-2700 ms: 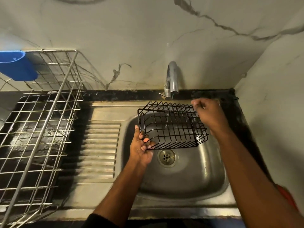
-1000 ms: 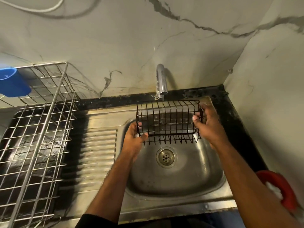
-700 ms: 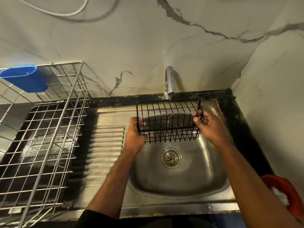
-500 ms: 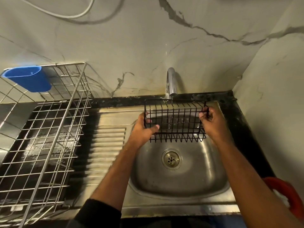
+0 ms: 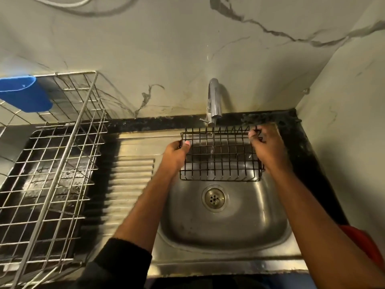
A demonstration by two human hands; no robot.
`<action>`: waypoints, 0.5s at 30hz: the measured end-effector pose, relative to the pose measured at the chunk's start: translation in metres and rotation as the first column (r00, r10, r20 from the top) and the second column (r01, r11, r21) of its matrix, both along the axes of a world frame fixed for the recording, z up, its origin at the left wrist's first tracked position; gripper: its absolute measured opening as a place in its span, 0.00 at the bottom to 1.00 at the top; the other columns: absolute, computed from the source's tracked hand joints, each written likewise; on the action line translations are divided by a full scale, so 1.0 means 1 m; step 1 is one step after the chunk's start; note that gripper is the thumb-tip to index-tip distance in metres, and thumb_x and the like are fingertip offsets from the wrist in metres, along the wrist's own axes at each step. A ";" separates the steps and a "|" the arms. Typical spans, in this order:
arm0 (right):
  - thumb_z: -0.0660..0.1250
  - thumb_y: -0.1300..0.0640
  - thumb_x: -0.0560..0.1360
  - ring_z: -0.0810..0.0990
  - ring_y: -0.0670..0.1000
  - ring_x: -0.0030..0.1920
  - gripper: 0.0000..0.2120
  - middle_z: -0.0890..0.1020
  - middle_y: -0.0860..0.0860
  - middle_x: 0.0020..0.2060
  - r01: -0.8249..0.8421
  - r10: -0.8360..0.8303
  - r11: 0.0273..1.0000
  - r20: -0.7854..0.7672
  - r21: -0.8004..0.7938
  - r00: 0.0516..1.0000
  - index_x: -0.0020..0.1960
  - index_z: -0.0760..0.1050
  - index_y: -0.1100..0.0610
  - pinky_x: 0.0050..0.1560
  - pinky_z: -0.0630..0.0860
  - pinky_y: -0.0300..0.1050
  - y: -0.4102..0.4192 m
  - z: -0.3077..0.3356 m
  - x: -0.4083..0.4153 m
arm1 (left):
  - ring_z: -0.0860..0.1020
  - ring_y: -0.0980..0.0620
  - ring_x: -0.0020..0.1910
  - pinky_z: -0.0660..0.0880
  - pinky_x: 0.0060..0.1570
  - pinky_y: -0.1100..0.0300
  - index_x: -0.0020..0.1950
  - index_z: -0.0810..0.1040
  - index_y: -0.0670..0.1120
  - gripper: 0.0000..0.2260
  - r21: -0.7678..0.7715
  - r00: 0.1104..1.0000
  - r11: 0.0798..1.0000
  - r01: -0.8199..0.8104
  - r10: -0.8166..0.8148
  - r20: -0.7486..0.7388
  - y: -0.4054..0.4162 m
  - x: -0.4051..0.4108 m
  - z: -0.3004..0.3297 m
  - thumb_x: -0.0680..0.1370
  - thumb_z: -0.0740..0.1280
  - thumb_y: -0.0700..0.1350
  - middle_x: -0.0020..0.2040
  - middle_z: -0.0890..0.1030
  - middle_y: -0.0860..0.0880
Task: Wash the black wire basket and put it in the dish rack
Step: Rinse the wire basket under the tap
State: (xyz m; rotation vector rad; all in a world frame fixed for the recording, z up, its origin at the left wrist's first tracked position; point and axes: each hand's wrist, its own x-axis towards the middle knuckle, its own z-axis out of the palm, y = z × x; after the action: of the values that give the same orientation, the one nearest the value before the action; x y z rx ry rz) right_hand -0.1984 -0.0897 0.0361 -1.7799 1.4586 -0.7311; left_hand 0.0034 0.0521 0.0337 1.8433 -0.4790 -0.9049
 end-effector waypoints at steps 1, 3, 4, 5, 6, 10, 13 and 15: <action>0.62 0.47 0.82 0.76 0.48 0.52 0.14 0.75 0.45 0.52 -0.010 0.010 1.000 -0.001 -0.025 1.000 0.64 0.74 0.52 0.38 0.65 0.33 0.001 0.000 0.001 | 0.75 0.48 0.65 0.71 0.69 0.46 0.73 0.72 0.49 0.21 0.004 1.000 1.000 -0.008 0.008 0.018 0.000 0.000 0.000 0.83 0.64 0.56 0.65 0.77 0.51; 0.61 0.48 0.82 0.76 0.48 0.52 0.15 0.76 0.46 0.52 -0.022 0.023 0.997 0.017 -0.079 1.000 0.65 0.74 0.54 0.40 0.67 0.33 0.002 0.005 0.004 | 0.75 0.52 0.63 0.71 0.67 0.50 0.75 0.70 0.50 0.22 -0.025 0.999 1.000 0.002 -0.001 0.034 -0.002 0.000 0.006 0.83 0.63 0.56 0.63 0.76 0.55; 0.62 0.48 0.82 0.76 0.47 0.52 0.15 0.76 0.46 0.52 -0.014 0.015 0.997 0.024 -0.072 1.000 0.65 0.74 0.55 0.40 0.68 0.35 -0.001 0.002 0.005 | 0.75 0.51 0.63 0.72 0.67 0.50 0.74 0.71 0.49 0.21 -0.022 1.000 1.000 0.000 0.000 0.018 -0.005 0.002 0.005 0.83 0.64 0.55 0.63 0.77 0.54; 0.62 0.49 0.82 0.75 0.47 0.52 0.15 0.75 0.43 0.50 -0.014 0.015 0.999 0.019 -0.044 1.000 0.65 0.74 0.55 0.41 0.68 0.36 -0.001 0.002 0.005 | 0.76 0.50 0.63 0.73 0.67 0.48 0.73 0.72 0.49 0.20 -0.010 1.000 1.000 -0.007 0.007 0.003 -0.005 0.003 0.003 0.83 0.65 0.54 0.64 0.78 0.51; 0.62 0.49 0.82 0.75 0.46 0.52 0.15 0.74 0.40 0.47 -0.028 0.029 0.999 0.022 -0.034 0.999 0.65 0.75 0.55 0.41 0.69 0.36 0.001 0.004 0.004 | 0.77 0.48 0.63 0.74 0.66 0.48 0.71 0.72 0.48 0.20 -0.003 1.000 1.000 -0.029 0.029 -0.002 -0.004 0.002 0.003 0.82 0.66 0.54 0.64 0.79 0.49; 0.61 0.49 0.82 0.75 0.42 0.46 0.15 0.73 0.38 0.45 -0.051 0.054 0.995 0.028 -0.087 0.998 0.65 0.75 0.55 0.39 0.68 0.31 -0.005 0.006 0.007 | 0.77 0.47 0.66 0.75 0.65 0.48 0.71 0.71 0.50 0.40 -0.005 0.999 1.000 -0.021 0.021 0.042 -0.011 -0.004 0.012 0.67 0.74 0.70 0.67 0.79 0.49; 0.61 0.46 0.82 0.75 0.38 0.44 0.15 0.77 0.42 0.47 -0.058 0.060 0.996 0.027 -0.069 0.998 0.64 0.75 0.53 0.39 0.65 0.29 -0.007 0.000 0.006 | 0.72 0.43 0.71 0.71 0.70 0.41 0.75 0.67 0.47 0.47 0.030 1.000 1.000 -0.007 0.007 -0.003 -0.013 -0.008 0.009 0.64 0.74 0.71 0.73 0.74 0.46; 0.62 0.45 0.81 0.78 0.44 0.47 0.15 0.80 0.47 0.51 -0.038 0.043 0.996 0.065 -0.085 0.997 0.63 0.74 0.51 0.40 0.68 0.32 -0.012 -0.001 0.004 | 0.70 0.48 0.71 0.68 0.73 0.44 0.76 0.66 0.47 0.41 -0.006 1.000 1.000 -0.008 0.008 0.018 -0.016 -0.010 0.013 0.71 0.74 0.66 0.73 0.72 0.50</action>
State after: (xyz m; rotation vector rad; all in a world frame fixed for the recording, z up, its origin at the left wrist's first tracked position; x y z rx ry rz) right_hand -0.1942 -0.1013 0.0355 -1.8250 1.3621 -0.8330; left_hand -0.0064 0.0356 0.0470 1.8476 -0.4844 -0.8813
